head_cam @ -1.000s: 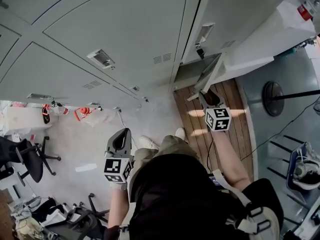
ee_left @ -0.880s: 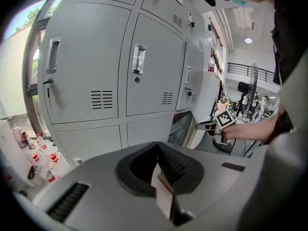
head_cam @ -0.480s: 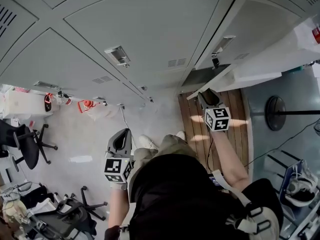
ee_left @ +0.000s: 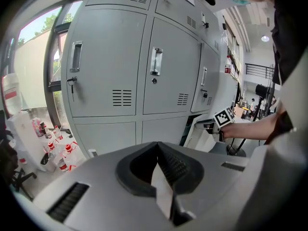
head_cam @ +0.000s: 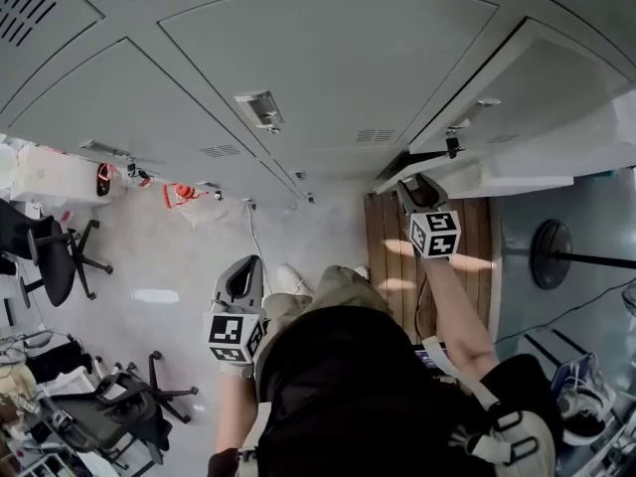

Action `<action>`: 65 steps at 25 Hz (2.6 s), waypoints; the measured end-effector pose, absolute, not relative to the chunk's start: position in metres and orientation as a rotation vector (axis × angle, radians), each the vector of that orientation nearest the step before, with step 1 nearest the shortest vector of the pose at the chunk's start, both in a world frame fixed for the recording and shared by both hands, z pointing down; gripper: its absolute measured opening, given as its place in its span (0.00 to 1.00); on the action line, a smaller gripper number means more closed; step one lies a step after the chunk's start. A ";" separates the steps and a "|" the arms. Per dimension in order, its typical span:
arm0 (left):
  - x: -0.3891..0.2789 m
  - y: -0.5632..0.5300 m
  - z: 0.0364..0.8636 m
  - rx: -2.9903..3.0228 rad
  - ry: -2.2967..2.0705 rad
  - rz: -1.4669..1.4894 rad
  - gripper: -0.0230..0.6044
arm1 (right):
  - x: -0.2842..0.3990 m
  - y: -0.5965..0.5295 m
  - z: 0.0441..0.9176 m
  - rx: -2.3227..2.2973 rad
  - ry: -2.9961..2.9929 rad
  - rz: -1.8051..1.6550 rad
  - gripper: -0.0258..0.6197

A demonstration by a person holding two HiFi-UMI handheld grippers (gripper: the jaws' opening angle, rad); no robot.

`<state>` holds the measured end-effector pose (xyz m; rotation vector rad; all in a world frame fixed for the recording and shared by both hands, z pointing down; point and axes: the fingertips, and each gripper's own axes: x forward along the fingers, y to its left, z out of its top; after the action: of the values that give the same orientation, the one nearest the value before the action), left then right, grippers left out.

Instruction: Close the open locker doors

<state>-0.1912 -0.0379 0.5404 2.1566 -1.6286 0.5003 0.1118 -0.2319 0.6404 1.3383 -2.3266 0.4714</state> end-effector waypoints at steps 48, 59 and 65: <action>-0.204 -0.061 0.528 2.267 -1.563 0.370 0.05 | 0.052 -0.196 0.541 1.220 -2.500 0.342 0.30; -0.180 -0.077 0.494 2.486 -1.401 0.319 0.05 | 0.024 -0.128 0.448 1.237 -2.601 0.194 0.21; -0.156 -0.086 0.466 2.610 -1.310 0.265 0.05 | 0.011 -0.093 0.404 1.261 -2.621 0.059 0.19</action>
<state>-0.1564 -0.0862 0.4663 2.6097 -1.3101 0.2645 0.0108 -0.0930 0.4038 1.2608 -2.6206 0.0589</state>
